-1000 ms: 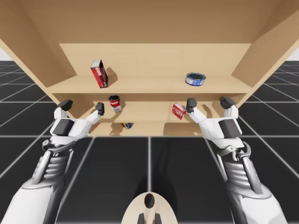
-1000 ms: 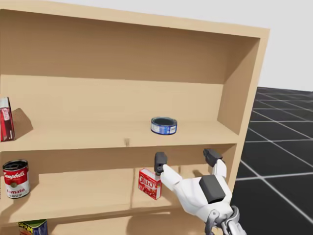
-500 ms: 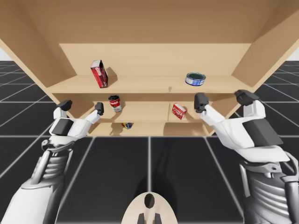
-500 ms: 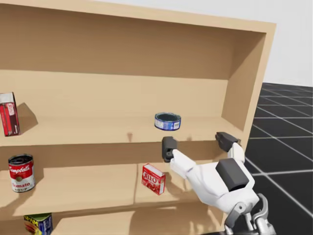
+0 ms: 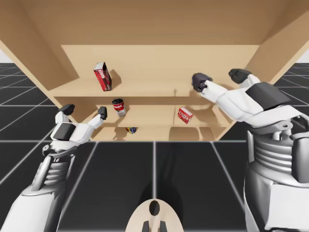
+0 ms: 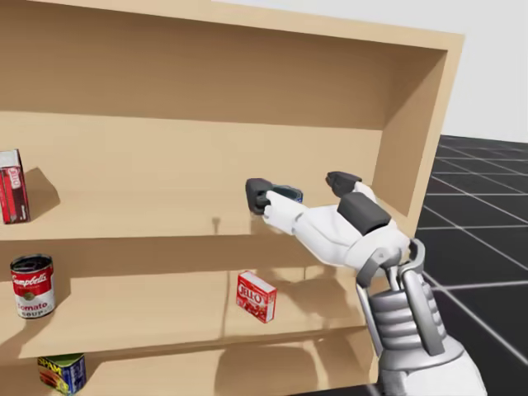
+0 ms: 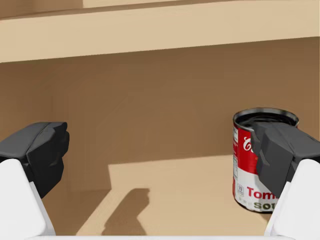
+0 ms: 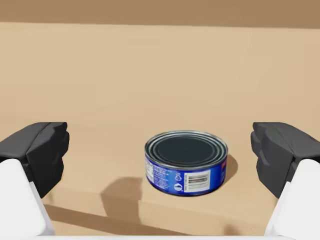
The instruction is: Look through the shelves, find the tuna can, and take it.
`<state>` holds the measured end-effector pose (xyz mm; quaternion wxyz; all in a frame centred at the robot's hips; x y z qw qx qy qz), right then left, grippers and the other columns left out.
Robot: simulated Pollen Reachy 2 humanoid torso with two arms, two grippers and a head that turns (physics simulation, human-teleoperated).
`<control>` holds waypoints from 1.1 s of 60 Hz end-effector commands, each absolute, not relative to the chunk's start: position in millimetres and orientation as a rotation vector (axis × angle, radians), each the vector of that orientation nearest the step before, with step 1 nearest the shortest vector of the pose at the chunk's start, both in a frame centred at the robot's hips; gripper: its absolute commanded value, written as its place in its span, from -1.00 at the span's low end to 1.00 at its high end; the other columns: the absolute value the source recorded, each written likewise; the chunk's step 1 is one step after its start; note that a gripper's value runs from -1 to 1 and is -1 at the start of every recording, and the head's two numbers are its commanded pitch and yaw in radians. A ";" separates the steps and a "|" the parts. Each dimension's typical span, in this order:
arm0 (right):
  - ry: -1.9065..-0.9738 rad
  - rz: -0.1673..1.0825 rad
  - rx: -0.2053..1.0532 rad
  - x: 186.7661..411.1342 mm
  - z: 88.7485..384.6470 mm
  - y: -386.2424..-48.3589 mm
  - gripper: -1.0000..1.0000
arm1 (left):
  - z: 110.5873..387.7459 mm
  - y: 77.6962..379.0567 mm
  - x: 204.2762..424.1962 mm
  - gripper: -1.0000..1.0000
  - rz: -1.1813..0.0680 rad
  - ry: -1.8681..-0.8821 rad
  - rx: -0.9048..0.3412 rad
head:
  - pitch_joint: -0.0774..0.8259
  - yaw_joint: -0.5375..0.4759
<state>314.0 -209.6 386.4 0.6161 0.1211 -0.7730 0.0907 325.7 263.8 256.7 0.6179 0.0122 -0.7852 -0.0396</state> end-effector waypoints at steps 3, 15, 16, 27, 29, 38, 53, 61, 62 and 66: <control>-1.600 0.189 0.194 350.1 388.9 -208.8 -1.00 | 256.1 264.0 325.9 -1.00 -0.092 -1.798 0.032 | -0.39 -0.45; -1.545 0.183 0.175 375.4 383.1 -208.5 -1.00 | 256.1 263.9 325.9 -1.00 -0.092 -1.798 0.032 | -0.37 -0.45; -1.544 0.185 0.170 376.6 382.8 -208.4 -1.00 | 256.1 263.9 325.9 -1.00 -0.092 -1.798 0.032 | -0.37 -0.45; -1.506 0.187 0.141 395.2 374.4 -209.1 -1.00 | 256.6 264.3 326.0 -1.00 -0.086 -1.798 0.028 | -0.35 -0.43; -1.494 0.187 0.140 398.8 371.7 -208.8 -1.00 | 256.9 265.8 326.1 -1.00 -0.086 -1.798 0.028 | -0.35 -0.43; -1.473 0.203 0.141 405.3 364.1 -206.7 -1.00 | 257.3 267.4 326.5 -1.00 -0.083 -1.800 0.025 | -0.33 -0.43; -1.459 0.228 0.194 401.2 360.2 -207.4 1.00 | 257.5 268.6 326.3 -1.00 -0.080 -1.801 0.021 | -0.32 -0.43; -1.469 0.220 0.202 394.5 363.6 -210.6 1.00 | 257.4 268.9 326.3 -1.00 -0.080 -1.802 0.021 | -0.31 -0.42; -1.474 0.219 0.205 393.6 365.0 -210.9 1.00 | 257.4 268.9 326.3 -1.00 -0.080 -1.802 0.021 | -0.31 -0.42; -1.498 0.216 0.204 391.3 370.7 -211.8 1.00 | 257.3 268.8 326.3 -1.00 -0.080 -1.801 0.021 | -0.31 -0.43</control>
